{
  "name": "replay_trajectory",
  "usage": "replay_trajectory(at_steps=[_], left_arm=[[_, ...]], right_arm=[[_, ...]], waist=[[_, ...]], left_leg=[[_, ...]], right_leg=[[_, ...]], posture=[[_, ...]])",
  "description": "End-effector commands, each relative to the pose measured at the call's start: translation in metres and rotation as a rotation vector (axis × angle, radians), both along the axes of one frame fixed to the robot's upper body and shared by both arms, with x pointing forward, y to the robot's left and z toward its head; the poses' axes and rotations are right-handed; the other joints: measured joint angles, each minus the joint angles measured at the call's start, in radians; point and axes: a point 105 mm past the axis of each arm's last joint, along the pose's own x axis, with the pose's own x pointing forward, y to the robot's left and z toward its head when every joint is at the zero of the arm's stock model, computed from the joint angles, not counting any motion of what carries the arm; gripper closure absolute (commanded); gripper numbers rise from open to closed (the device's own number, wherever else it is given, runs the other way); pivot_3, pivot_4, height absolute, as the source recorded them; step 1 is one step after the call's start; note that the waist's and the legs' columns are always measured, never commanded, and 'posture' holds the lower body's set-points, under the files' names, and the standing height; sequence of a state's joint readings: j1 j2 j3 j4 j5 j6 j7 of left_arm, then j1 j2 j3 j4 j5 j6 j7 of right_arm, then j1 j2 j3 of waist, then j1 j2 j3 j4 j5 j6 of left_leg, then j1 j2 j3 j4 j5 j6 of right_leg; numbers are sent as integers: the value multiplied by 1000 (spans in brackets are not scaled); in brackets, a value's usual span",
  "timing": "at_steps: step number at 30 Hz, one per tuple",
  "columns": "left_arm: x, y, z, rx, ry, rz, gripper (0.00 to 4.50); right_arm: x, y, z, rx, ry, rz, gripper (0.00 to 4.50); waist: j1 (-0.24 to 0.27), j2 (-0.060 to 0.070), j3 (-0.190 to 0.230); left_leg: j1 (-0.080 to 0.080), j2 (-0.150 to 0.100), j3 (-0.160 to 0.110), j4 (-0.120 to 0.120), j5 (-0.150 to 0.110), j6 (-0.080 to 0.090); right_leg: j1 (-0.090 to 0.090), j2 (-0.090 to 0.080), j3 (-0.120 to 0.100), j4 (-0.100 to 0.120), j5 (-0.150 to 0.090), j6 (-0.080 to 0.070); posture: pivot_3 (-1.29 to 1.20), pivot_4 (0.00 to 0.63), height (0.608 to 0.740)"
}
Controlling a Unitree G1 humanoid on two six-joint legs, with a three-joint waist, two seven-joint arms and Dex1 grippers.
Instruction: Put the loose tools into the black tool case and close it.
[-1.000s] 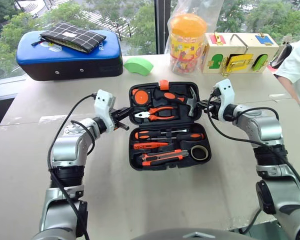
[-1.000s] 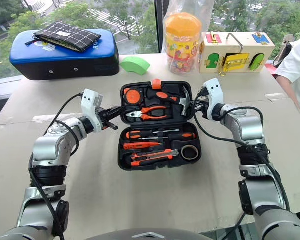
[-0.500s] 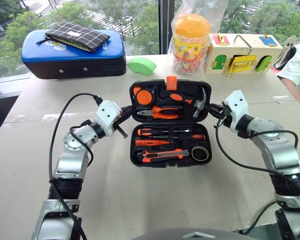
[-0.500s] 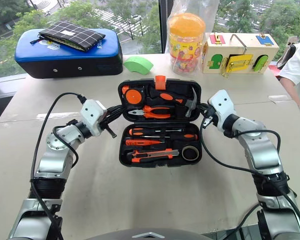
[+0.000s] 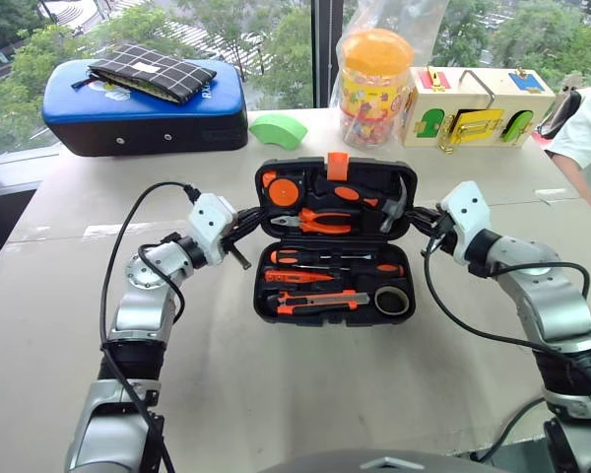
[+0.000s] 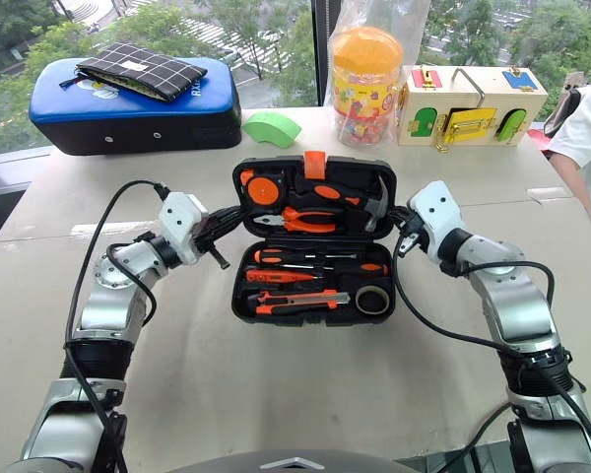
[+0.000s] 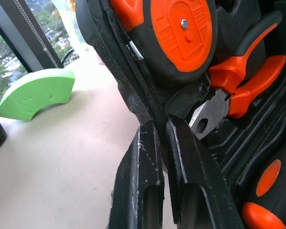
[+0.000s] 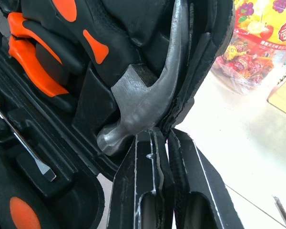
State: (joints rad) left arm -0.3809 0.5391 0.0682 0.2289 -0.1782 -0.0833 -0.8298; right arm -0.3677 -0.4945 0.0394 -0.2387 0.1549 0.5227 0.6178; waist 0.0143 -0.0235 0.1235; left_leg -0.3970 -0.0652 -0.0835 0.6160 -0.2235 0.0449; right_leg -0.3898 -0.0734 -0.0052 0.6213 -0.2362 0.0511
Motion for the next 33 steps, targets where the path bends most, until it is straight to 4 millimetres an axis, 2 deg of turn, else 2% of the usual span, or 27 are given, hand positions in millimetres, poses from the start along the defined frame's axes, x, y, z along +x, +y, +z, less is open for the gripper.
replay_trajectory(at_steps=[1, 10, 17, 27, 33], left_arm=[[-2, -25, -1, 28, 30, -95, 4500], [17, -51, 3, 20, 186, -95, 4500], [28, -59, 9, 6, 229, -109, 4500], [25, -58, 23, -47, 246, -110, 4500], [11, -67, 31, -152, 406, -183, 4500]], right_arm=[[-4, 25, 22, 9, -76, 111, 4475], [19, 38, 27, 102, 140, 138, 4475], [21, 44, 26, 99, 224, 188, 4475], [13, 51, 35, 147, 224, 202, 4475], [17, 51, 44, 245, 317, 181, 4475]], waist=[[0, 0, 0], [1, 0, 0], [2, 0, 0], [-1, 0, 0], [-3, 0, 0]], left_leg=[[0, 0, 0, 0, 0, 0], [0, 0, 0, 2, 0, 0], [0, -1, -1, 1, 2, -3], [-1, -1, -1, 1, 2, -3], [-1, -1, -1, 1, 2, -3]], right_leg=[[0, 0, 0, 0, 0, 0], [0, 3, -1, 2, 0, 0], [0, 2, -3, 2, 0, 0], [0, 0, 0, 2, 0, 0], [-1, 1, 0, 2, 0, 0]], posture=[[0, 150, 740], [0, 150, 740], [0, 150, 740], [0, 150, 740], [0, 150, 740]])
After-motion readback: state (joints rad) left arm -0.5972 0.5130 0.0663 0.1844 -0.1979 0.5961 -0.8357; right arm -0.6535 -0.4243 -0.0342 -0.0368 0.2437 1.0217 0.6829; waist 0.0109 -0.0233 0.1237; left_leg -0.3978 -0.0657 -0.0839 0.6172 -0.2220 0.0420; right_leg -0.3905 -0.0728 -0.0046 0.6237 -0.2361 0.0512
